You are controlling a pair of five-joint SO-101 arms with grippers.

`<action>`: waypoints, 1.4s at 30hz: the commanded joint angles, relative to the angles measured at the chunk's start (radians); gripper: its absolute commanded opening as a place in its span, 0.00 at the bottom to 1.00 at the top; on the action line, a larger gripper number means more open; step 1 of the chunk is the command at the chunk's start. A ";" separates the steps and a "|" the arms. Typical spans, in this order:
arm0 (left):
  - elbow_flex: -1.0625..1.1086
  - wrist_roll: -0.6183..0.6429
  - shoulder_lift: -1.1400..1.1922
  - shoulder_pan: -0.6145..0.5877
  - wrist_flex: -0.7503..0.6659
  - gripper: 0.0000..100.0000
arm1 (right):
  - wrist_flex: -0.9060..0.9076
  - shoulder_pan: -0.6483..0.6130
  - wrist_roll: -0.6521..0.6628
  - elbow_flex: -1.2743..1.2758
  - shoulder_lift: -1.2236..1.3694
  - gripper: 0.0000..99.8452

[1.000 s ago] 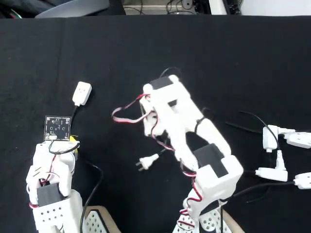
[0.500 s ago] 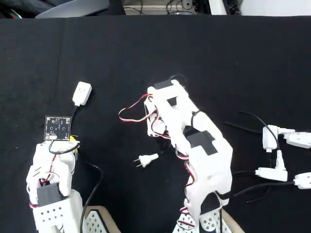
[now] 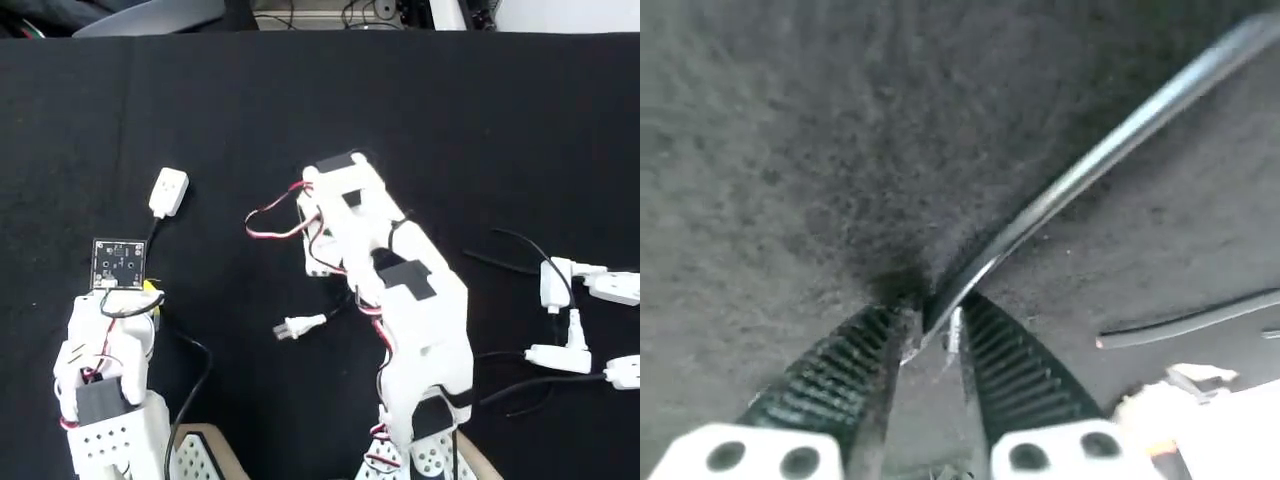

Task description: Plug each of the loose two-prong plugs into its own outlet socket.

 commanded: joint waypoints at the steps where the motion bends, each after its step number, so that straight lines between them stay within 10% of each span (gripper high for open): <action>1: -0.001 -0.005 -0.005 -0.010 -0.021 0.16 | 0.092 0.026 0.054 -0.140 -0.012 0.01; 5: -0.001 -0.005 -0.005 -0.010 -0.020 0.16 | 0.058 0.060 0.192 -0.268 -0.007 0.01; 17: -0.001 -0.005 -0.005 -0.010 -0.021 0.16 | -0.060 0.061 1.165 -0.377 -0.005 0.01; 28: -0.001 -0.005 -0.005 -0.010 -0.021 0.16 | 0.071 0.055 1.039 -0.464 -0.013 0.20; 42: -0.001 -0.005 -0.005 -0.010 -0.021 0.16 | 0.100 0.026 0.829 -0.265 -0.015 0.19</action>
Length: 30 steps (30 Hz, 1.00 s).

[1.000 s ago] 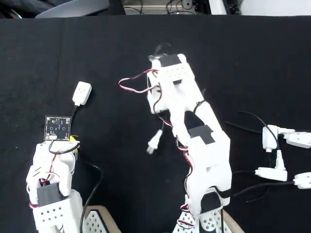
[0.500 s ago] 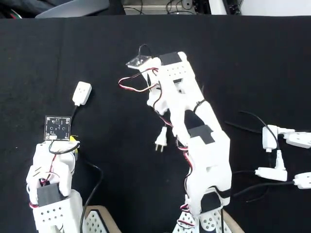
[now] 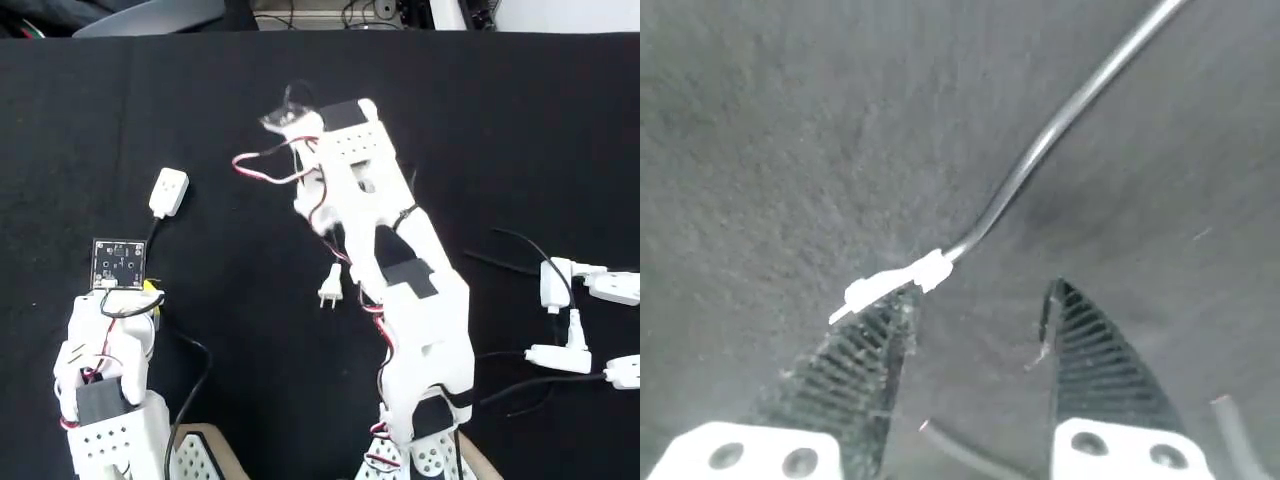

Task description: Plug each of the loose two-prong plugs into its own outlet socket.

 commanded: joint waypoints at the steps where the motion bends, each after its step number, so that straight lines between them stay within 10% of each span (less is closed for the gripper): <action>1: -0.001 -0.005 -0.005 -0.010 -0.021 0.16 | 0.009 0.006 -0.031 0.117 -0.015 0.18; 15: -0.001 -0.005 -0.005 -0.010 -0.021 0.16 | -0.077 -0.032 -0.089 0.430 -0.285 0.15; 30: -0.001 -0.005 -0.005 -0.010 -0.020 0.16 | -0.638 -0.117 -0.396 1.145 -0.883 0.26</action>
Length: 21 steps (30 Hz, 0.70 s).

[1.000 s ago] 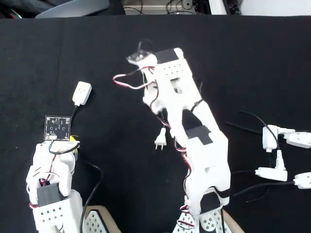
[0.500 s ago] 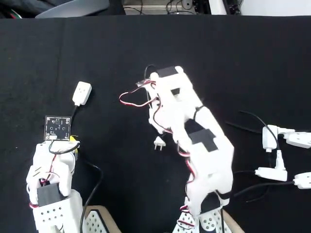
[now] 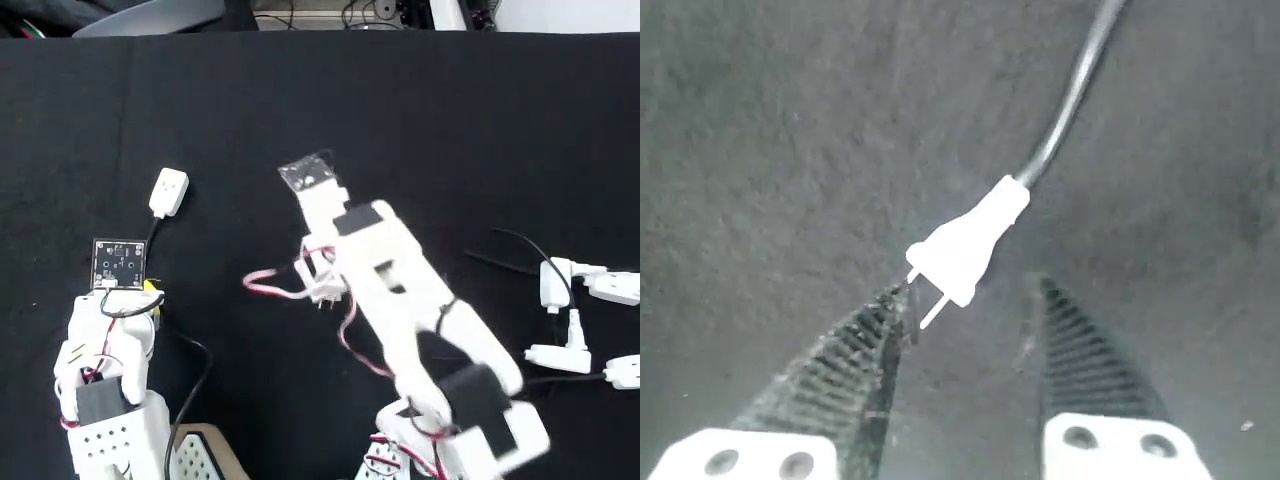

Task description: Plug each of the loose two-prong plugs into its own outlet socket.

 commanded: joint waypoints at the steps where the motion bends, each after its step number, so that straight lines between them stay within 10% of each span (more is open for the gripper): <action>1: -0.001 -0.005 -0.005 -0.010 -0.020 0.16 | -0.028 -0.006 -0.087 0.077 -0.102 0.28; 11: -0.001 -0.005 -0.005 -0.010 -0.020 0.16 | -0.195 0.055 -0.288 0.087 -0.044 0.08; 21: -0.001 -0.005 -0.005 -0.010 -0.021 0.16 | -0.107 0.054 -0.454 -0.030 0.150 0.26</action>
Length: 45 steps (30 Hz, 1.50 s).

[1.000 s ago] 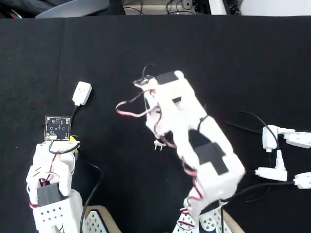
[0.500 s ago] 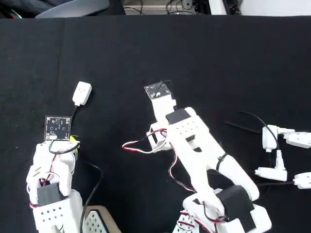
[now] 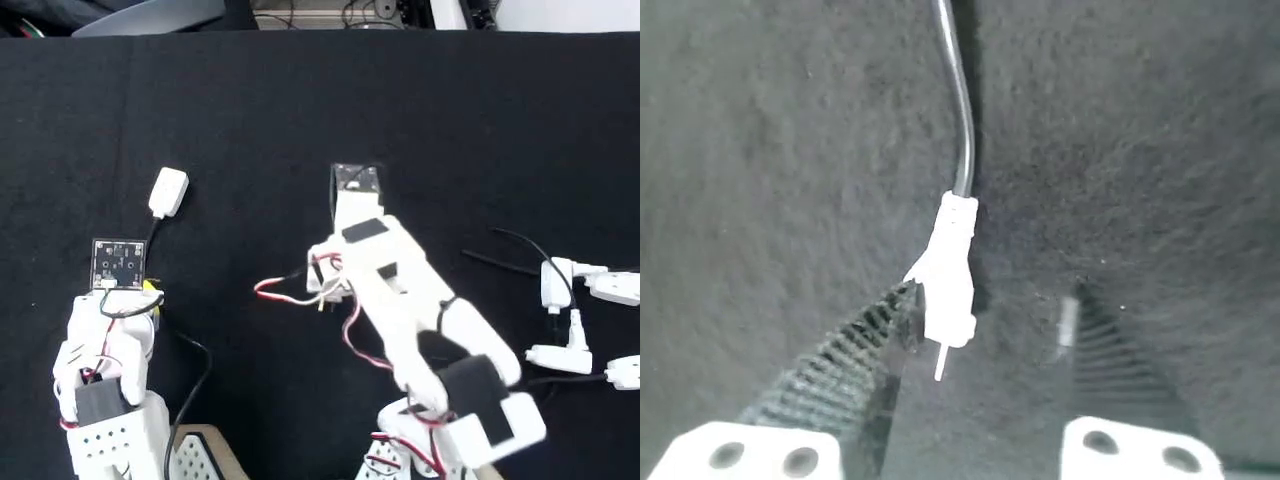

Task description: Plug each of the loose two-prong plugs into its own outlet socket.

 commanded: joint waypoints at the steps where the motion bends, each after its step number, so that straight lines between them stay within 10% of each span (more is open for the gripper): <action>1: -0.001 -0.005 -0.005 -0.010 -0.021 0.16 | 0.031 0.012 -0.020 -0.076 0.038 0.25; 19: -0.001 -0.005 -0.005 -0.010 -0.021 0.16 | -0.037 0.008 -0.029 -0.079 0.061 0.01; 45: -0.002 -0.005 -0.005 -0.010 -0.020 0.16 | 0.150 -0.155 -0.020 -0.266 0.259 0.03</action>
